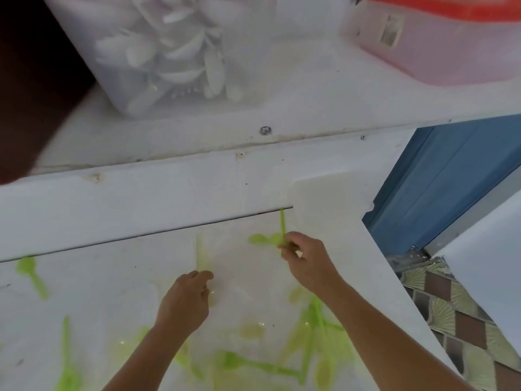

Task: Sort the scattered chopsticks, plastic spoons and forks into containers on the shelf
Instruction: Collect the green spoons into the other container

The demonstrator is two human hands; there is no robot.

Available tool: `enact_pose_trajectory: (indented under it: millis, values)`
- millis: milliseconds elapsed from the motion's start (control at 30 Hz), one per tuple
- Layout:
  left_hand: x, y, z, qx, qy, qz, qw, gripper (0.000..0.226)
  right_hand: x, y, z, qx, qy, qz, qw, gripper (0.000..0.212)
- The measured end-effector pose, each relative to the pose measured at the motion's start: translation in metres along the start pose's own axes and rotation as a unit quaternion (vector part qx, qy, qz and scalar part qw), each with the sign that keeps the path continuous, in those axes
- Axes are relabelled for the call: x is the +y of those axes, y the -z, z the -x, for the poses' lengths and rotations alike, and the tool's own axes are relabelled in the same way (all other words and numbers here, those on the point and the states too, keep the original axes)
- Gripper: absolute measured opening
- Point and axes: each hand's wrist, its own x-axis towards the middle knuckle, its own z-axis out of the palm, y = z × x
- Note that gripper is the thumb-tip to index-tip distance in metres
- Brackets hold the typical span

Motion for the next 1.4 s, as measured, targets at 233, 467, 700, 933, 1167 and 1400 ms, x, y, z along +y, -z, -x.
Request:
enact_pose_trajectory:
  millis: [233,467,700,933,1167,1400]
  values:
    - [0.004,0.023,-0.024,0.087,0.0,0.024,0.996,0.039,-0.029,-0.012,-0.067,-0.156,-0.176,0.413,0.88,0.03]
    - [0.05,0.008,-0.086,-0.041,-0.102,0.029,0.994,0.053,-0.003,-0.017,-0.053,-0.188,-0.126,0.429,0.874,0.029]
    - [0.085,-0.022,-0.122,-0.117,-0.099,-0.027,0.988,0.037,0.021,-0.004,-0.03,-0.157,-0.154,0.287,0.932,0.018]
    - [0.081,0.012,-0.116,-0.122,-0.064,0.118,0.983,0.03,0.024,-0.005,-0.038,-0.178,-0.153,0.211,0.949,0.019]
    - [0.082,0.062,-0.086,-0.175,0.006,0.345,0.922,0.01,0.009,0.023,-0.025,-0.257,-0.157,0.008,0.953,0.008]
    - [0.072,0.072,-0.068,-0.083,0.11,0.764,0.63,0.026,-0.005,0.031,0.001,-0.139,-0.191,-0.054,0.97,0.015]
